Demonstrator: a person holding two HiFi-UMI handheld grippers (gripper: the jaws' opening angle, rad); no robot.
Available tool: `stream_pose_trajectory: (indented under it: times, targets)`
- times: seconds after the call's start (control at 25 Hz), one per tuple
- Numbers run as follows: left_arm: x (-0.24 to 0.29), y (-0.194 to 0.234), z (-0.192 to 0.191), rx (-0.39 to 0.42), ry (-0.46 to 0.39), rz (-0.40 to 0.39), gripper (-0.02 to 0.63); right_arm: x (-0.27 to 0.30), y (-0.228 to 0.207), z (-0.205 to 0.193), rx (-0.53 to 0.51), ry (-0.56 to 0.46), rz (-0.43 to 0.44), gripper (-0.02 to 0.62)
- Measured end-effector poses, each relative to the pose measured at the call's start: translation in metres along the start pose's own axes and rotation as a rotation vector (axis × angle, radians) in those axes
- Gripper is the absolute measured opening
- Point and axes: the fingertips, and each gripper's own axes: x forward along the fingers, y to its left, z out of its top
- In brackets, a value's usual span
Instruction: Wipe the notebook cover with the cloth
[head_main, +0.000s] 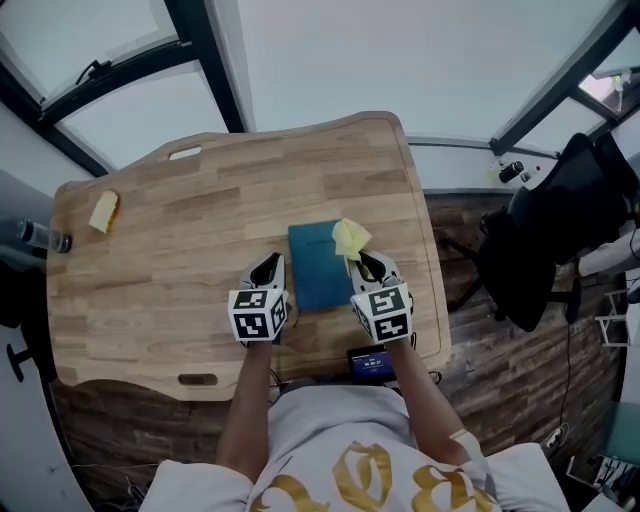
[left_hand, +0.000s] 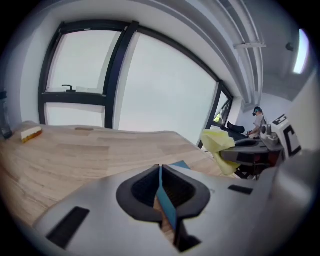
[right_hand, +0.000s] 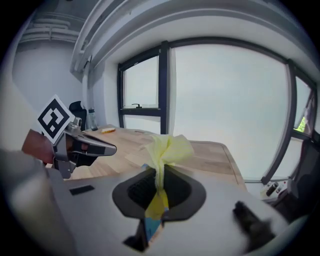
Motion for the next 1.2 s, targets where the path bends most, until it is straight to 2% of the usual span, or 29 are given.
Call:
stream_pose_trajectory:
  times: [0.12, 0.4, 0.6, 0.88, 1.2]
  targets:
    - [-0.015, -0.006, 0.019, 0.019, -0.056, 0.006, 0.026, -0.019, -0.003, 0.014, 0.029, -0.090, -0.061, 0.037]
    - [-0.041, -0.028, 0.050, 0.069, -0.149, -0.014, 0.023, -0.050, 0.004, 0.026, -0.012, -0.132, -0.106, 0.037]
    - [-0.050, -0.038, 0.052, 0.072, -0.157, -0.027, 0.021, -0.064, 0.007, 0.026, -0.017, -0.140, -0.121, 0.037]
    - [-0.057, -0.032, 0.049, 0.027, -0.156, -0.013, 0.018, -0.073, 0.008, 0.025, -0.033, -0.146, -0.144, 0.037]
    - [-0.062, -0.037, 0.054, 0.072, -0.189, 0.009, 0.018, -0.080, 0.007, 0.025, -0.047, -0.148, -0.158, 0.037]
